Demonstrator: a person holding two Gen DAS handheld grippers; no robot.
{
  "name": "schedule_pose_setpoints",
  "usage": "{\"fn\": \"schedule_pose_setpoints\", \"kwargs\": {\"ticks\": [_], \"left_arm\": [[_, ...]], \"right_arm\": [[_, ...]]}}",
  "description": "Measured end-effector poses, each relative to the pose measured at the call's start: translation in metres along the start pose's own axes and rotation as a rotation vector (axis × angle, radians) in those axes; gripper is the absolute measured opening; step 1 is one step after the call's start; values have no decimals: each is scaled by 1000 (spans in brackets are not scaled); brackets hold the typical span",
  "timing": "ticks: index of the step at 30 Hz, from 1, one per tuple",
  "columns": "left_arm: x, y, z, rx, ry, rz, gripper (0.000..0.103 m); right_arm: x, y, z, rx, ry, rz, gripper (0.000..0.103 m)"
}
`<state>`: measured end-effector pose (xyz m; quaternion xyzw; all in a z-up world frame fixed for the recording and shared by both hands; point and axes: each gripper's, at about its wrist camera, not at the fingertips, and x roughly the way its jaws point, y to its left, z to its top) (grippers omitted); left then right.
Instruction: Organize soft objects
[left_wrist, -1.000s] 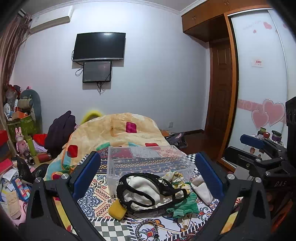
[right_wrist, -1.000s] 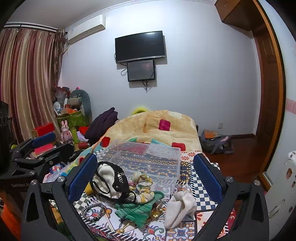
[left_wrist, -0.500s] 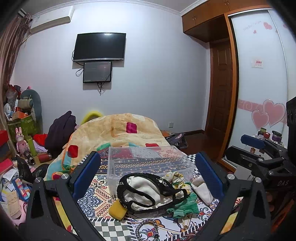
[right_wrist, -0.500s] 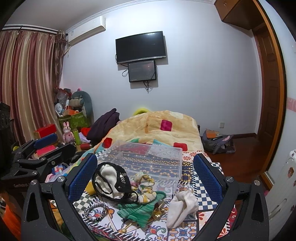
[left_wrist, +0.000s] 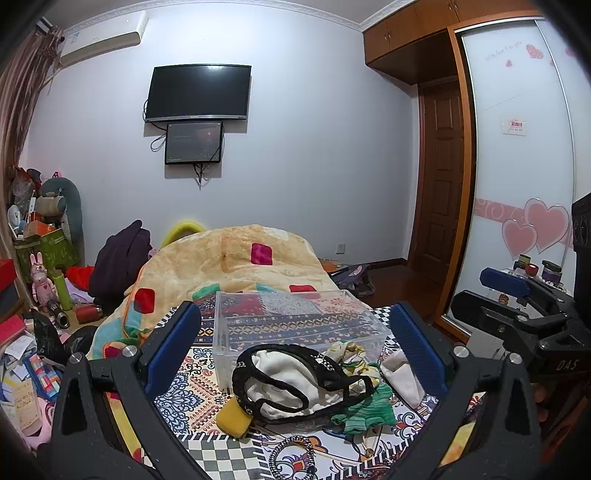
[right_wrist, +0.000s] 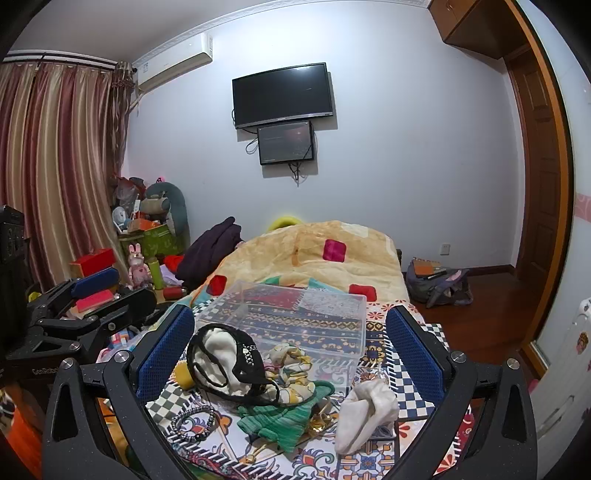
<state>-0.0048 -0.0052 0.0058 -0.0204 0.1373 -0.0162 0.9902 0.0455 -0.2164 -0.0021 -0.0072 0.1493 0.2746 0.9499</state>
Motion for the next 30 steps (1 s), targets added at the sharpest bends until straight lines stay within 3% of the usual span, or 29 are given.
{"fn": "schedule_pose_setpoints", "kwargs": {"ticks": [30], "left_arm": [[-2, 0, -1, 5, -9, 0, 103]], "right_arm": [[0, 1, 1, 1, 0, 13, 103]]}}
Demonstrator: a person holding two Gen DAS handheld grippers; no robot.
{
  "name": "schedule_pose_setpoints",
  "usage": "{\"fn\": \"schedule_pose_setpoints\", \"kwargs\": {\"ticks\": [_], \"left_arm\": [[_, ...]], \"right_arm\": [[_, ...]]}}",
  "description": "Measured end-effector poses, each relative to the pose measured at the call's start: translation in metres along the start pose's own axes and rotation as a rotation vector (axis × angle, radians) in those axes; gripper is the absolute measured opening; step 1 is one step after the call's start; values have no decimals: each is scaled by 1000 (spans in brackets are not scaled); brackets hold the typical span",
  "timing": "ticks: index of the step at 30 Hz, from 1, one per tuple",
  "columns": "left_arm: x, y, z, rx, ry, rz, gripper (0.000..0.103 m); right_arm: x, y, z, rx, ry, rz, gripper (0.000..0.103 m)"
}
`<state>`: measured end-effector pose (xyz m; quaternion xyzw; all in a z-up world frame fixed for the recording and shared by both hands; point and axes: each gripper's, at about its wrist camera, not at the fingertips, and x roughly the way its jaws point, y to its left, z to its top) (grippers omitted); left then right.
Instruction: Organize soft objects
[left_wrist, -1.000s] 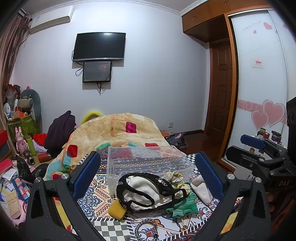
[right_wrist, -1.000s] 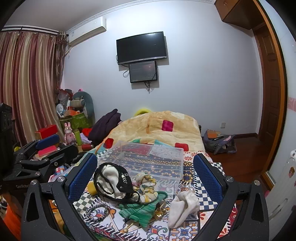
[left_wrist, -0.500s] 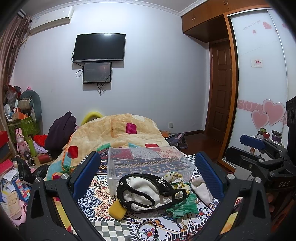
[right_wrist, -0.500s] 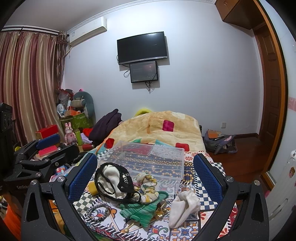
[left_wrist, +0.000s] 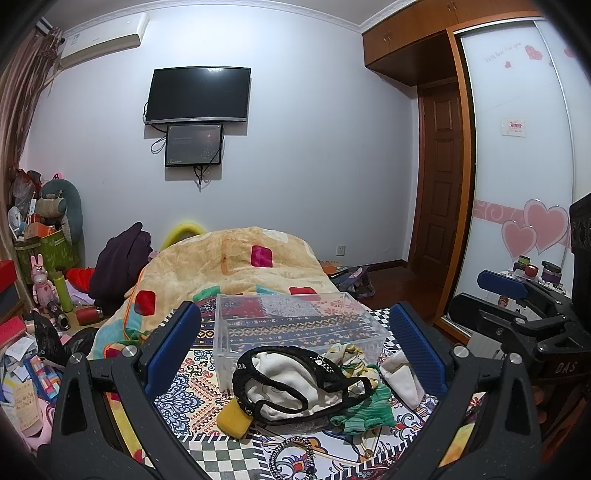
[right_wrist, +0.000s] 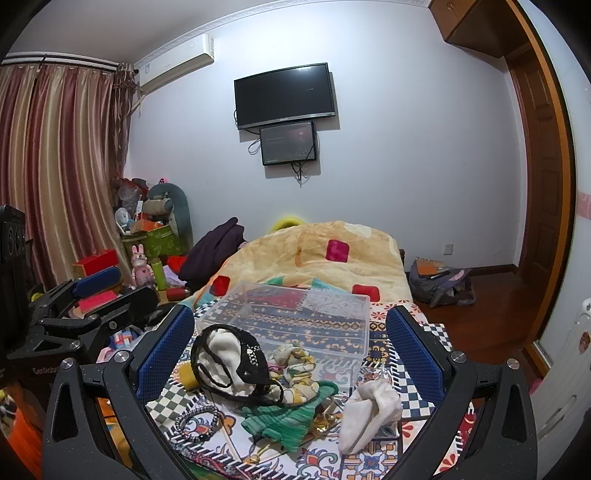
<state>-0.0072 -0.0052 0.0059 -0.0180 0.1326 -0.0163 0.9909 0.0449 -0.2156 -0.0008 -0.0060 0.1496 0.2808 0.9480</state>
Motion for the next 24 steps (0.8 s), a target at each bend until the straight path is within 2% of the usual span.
{"fn": "schedule_pose_setpoints", "kwargs": {"ticks": [7, 14, 17, 22, 24], "left_arm": [[4, 0, -1, -4, 13, -13, 103], [23, 5, -14, -7, 69, -29, 103], [38, 9, -23, -10, 104, -31, 103], [66, 20, -41, -26, 173, 6, 103], [78, 26, -47, -43, 197, 20, 99]], "right_arm": [[4, -6, -2, 18, 11, 7, 103], [11, -19, -6, 28, 45, -35, 103], [17, -32, -10, 44, 68, -61, 103], [35, -64, -25, 95, 143, -110, 103], [41, -74, -32, 120, 176, -122, 103]]}}
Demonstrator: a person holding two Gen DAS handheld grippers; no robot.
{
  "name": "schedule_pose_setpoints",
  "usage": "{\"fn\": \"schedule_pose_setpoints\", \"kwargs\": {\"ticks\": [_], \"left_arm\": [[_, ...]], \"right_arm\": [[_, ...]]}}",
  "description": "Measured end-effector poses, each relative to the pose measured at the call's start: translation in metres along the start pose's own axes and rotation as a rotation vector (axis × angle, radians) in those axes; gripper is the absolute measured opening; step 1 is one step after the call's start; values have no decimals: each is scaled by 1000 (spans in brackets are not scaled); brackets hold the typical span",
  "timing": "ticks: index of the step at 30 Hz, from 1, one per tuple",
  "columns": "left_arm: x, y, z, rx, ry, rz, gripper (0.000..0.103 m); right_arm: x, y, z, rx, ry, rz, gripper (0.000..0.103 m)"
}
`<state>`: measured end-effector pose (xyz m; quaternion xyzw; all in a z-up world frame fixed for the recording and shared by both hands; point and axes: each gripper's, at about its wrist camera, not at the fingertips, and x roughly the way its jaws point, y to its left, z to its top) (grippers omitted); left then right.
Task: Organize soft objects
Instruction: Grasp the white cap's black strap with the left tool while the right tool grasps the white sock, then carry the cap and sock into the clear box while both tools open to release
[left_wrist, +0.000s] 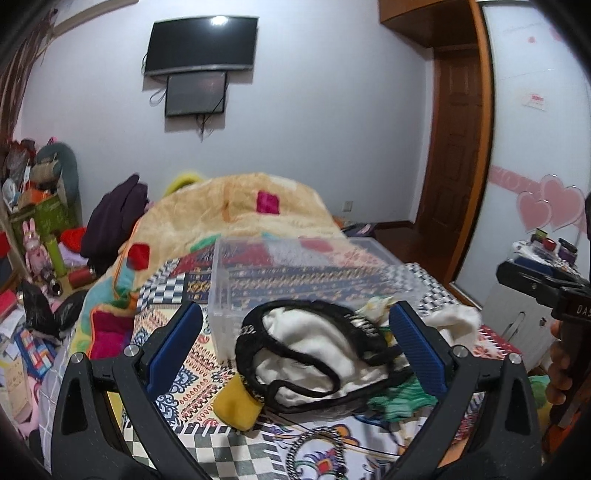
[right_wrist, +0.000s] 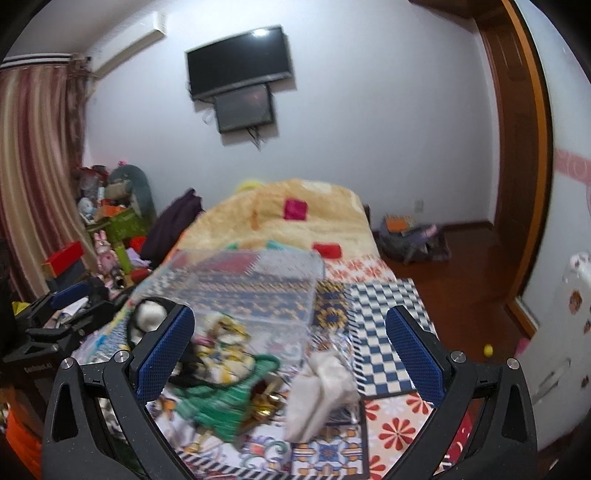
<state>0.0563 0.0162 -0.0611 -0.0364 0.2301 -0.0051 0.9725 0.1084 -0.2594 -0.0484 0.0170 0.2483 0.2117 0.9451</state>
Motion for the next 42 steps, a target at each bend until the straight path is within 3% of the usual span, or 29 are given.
{"fn": "schedule_pose_setpoints", "kwargs": {"ticks": [4, 10, 13, 15, 18, 21, 26, 42], "left_arm": [[20, 13, -7, -29, 56, 12, 87], [43, 23, -17, -45, 113, 2, 72], [51, 26, -20, -54, 139, -14, 60], [54, 28, -21, -65, 152, -30, 48], [53, 29, -22, -71, 155, -35, 41], [48, 29, -21, -73, 145, -44, 33], [36, 28, -17, -57, 119, -28, 24], [-9, 28, 28, -41, -10, -70, 16]], "right_arm": [[25, -17, -10, 42, 104, -42, 100], [54, -25, -26, 74, 259, -17, 84], [58, -26, -31, 92, 300, 19, 71], [62, -26, -33, 106, 320, 37, 54], [66, -24, -34, 108, 337, 45, 29], [64, -20, -34, 84, 325, 42, 21], [54, -16, -26, 59, 271, 20, 17], [14, 2, 29, 35, 65, 42, 16]]}}
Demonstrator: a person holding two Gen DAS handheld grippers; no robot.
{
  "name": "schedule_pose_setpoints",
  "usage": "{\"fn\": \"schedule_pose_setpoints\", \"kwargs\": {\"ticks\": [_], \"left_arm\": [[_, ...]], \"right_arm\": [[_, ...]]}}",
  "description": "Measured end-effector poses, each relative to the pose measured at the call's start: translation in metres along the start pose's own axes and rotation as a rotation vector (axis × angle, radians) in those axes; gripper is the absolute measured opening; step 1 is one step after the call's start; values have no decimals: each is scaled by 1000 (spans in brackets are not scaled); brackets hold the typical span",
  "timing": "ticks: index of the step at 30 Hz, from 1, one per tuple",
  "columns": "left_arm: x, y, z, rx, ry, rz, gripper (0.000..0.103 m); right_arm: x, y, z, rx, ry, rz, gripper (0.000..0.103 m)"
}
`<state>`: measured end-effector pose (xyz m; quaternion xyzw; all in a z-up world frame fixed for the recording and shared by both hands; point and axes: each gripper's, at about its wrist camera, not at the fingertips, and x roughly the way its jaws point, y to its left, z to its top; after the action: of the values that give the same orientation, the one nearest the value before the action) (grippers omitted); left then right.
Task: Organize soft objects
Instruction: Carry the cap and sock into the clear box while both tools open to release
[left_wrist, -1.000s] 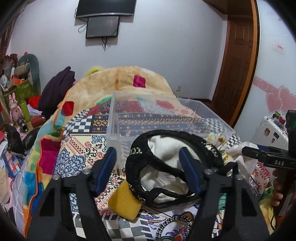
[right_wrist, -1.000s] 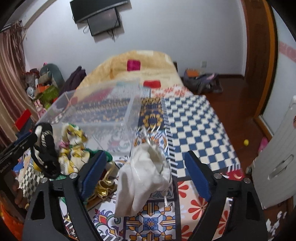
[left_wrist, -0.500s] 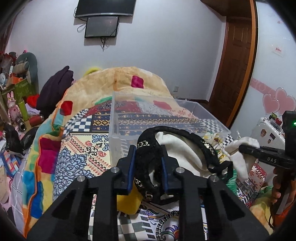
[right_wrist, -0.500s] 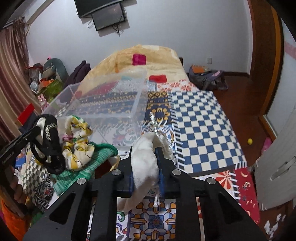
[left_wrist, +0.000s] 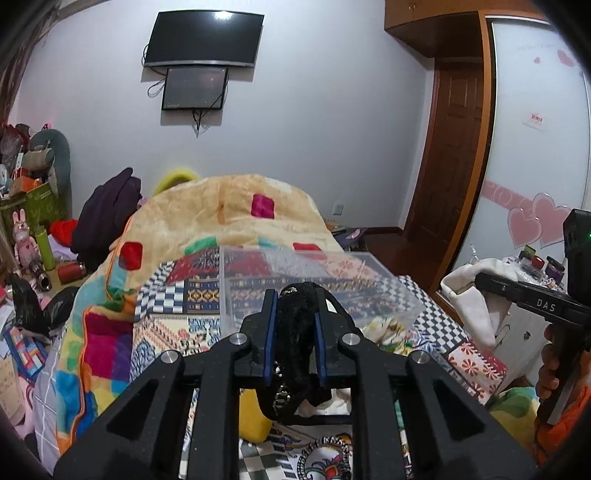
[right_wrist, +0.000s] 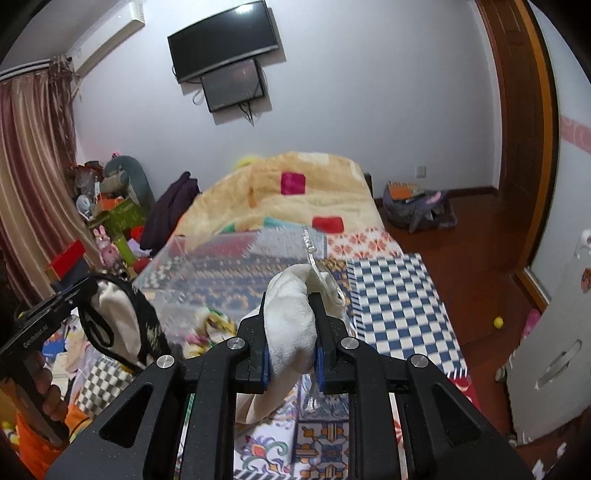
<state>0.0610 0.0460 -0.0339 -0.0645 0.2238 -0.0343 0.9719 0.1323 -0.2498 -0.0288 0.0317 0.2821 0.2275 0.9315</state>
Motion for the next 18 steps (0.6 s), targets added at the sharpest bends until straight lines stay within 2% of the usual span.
{"fn": "schedule_pose_setpoints", "kwargs": {"ticks": [6, 18], "left_arm": [[2, 5, 25, -15, -24, -25, 16], [42, 10, 67, -24, -51, 33, 16]], "right_arm": [[8, 12, 13, -30, -25, 11, 16], [51, 33, 41, -69, -45, -9, 16]]}}
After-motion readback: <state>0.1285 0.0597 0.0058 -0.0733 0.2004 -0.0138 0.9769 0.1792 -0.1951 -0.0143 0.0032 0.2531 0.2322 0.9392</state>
